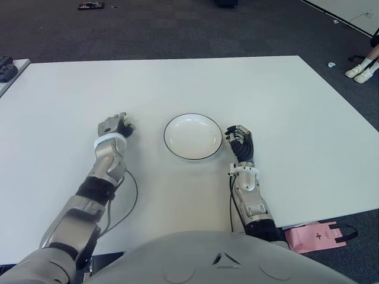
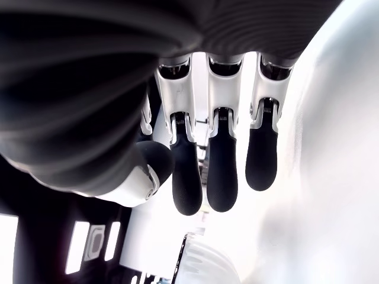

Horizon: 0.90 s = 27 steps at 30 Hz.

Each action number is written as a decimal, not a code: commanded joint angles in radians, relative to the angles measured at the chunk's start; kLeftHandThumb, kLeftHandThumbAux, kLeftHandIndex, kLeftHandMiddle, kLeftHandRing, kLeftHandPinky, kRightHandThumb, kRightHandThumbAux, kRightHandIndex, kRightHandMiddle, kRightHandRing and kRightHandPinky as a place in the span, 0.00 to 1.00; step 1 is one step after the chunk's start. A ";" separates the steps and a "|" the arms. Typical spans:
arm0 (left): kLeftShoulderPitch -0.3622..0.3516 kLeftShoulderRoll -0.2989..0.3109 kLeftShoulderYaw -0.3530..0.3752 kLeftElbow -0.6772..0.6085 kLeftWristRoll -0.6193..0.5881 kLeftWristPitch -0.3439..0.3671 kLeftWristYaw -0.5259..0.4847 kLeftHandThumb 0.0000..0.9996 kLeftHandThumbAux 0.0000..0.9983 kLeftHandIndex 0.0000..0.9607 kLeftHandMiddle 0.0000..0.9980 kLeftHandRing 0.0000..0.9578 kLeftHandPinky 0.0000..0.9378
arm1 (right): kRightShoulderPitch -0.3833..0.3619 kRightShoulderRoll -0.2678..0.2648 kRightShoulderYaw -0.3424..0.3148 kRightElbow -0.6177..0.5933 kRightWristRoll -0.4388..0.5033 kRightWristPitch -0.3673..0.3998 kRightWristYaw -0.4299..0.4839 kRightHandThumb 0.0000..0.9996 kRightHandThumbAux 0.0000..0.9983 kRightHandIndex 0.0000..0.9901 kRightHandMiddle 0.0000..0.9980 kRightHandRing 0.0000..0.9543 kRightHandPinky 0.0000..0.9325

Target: Put the toothpaste on the table into the plate.

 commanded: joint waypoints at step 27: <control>0.100 -0.021 0.034 0.079 -0.114 -0.132 0.110 0.85 0.66 0.43 0.54 0.81 0.69 | 0.062 0.002 -0.010 0.043 0.002 0.087 0.001 0.70 0.73 0.43 0.52 0.52 0.50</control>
